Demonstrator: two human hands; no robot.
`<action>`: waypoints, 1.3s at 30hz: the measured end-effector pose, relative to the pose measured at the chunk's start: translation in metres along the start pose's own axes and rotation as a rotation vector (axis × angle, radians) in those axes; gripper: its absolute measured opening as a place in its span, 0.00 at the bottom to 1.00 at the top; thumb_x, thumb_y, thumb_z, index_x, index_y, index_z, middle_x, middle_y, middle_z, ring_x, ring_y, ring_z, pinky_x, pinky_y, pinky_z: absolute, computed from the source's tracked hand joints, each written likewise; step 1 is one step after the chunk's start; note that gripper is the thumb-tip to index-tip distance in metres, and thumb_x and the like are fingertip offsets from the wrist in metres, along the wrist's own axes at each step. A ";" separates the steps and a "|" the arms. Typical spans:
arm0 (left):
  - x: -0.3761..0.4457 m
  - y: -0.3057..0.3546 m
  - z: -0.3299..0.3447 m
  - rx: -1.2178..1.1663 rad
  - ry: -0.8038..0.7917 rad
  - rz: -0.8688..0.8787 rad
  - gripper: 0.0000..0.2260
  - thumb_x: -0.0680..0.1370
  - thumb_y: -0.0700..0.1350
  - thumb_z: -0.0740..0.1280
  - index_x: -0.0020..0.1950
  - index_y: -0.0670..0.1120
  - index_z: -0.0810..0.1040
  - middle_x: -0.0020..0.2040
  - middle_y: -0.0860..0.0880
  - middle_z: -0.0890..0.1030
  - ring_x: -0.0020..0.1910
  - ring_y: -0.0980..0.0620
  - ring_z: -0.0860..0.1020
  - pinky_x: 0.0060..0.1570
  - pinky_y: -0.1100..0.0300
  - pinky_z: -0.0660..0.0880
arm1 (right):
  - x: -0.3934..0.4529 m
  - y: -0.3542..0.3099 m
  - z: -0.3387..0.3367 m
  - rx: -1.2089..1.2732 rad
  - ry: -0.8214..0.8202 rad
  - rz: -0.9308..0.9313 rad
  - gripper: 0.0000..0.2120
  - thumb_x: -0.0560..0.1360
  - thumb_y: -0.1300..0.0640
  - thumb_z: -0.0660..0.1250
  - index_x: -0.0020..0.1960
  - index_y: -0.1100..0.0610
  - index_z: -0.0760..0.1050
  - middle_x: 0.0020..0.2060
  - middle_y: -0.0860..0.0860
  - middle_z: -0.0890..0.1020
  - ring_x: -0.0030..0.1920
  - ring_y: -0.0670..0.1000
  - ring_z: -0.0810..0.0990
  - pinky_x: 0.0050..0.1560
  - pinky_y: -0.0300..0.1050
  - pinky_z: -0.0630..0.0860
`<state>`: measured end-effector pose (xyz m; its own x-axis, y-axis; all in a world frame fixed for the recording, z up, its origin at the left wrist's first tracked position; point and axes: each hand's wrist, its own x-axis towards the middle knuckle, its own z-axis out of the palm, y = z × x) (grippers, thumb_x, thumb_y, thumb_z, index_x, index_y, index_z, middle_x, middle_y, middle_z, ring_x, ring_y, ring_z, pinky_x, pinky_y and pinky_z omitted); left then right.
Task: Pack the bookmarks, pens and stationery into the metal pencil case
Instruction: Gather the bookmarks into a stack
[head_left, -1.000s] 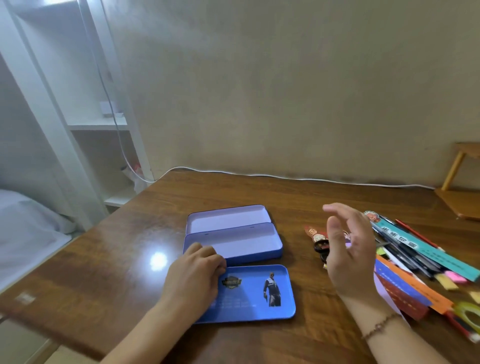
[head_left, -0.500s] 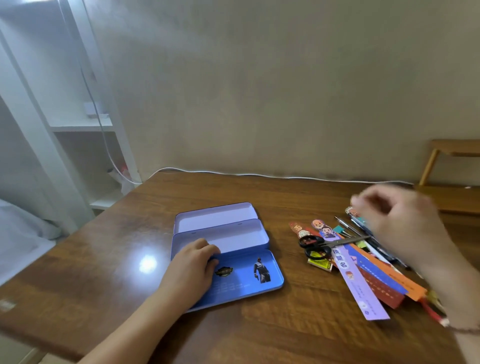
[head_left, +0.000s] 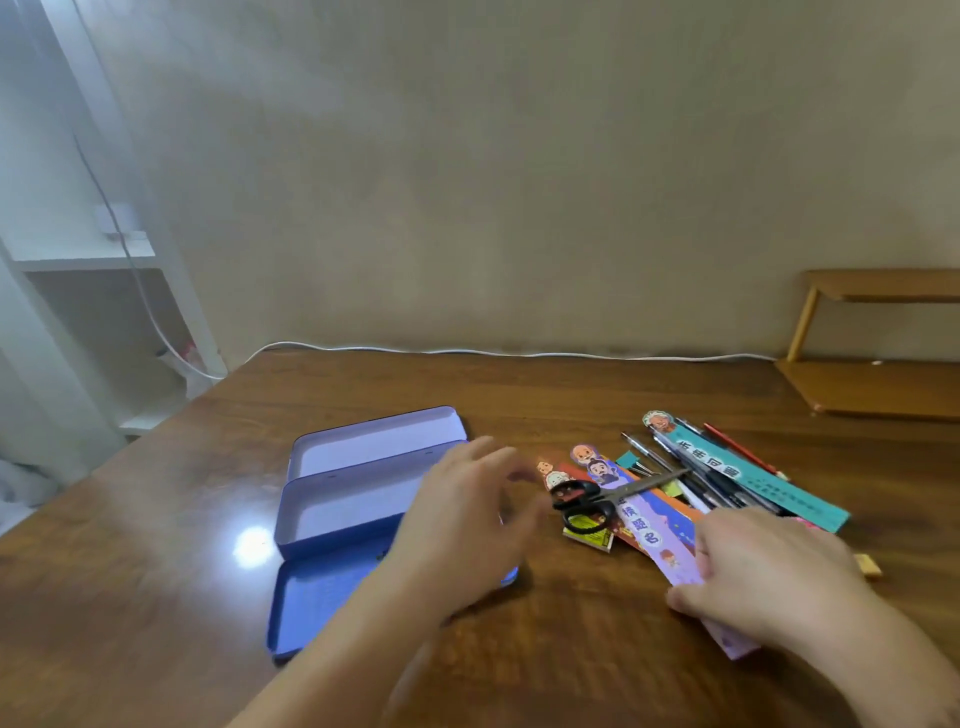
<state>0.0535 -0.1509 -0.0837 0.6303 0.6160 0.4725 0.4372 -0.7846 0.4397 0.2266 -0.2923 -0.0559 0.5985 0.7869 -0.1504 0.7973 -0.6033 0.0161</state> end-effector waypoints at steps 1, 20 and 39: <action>0.006 0.010 0.013 -0.001 -0.039 0.033 0.09 0.75 0.55 0.68 0.53 0.55 0.80 0.49 0.57 0.77 0.51 0.54 0.75 0.50 0.59 0.72 | 0.000 0.003 -0.001 0.010 -0.001 0.008 0.20 0.66 0.32 0.65 0.42 0.48 0.68 0.42 0.42 0.76 0.47 0.47 0.76 0.43 0.43 0.71; 0.018 -0.006 0.064 0.300 -0.038 0.010 0.12 0.71 0.55 0.67 0.51 0.55 0.83 0.45 0.55 0.83 0.44 0.47 0.80 0.42 0.52 0.77 | 0.019 0.056 -0.002 0.327 -0.047 0.049 0.17 0.65 0.39 0.72 0.45 0.44 0.69 0.45 0.42 0.76 0.42 0.45 0.78 0.40 0.44 0.78; 0.000 0.047 0.056 -1.232 -0.156 -0.531 0.14 0.79 0.51 0.62 0.49 0.48 0.86 0.49 0.42 0.86 0.49 0.43 0.85 0.45 0.50 0.81 | -0.006 -0.015 0.003 0.491 0.296 -0.333 0.20 0.63 0.32 0.71 0.48 0.40 0.69 0.38 0.33 0.73 0.40 0.36 0.73 0.37 0.32 0.67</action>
<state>0.1100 -0.1921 -0.1063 0.6682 0.7436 -0.0226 -0.1545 0.1683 0.9736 0.2111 -0.2884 -0.0580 0.3786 0.9014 0.2099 0.8570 -0.2558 -0.4475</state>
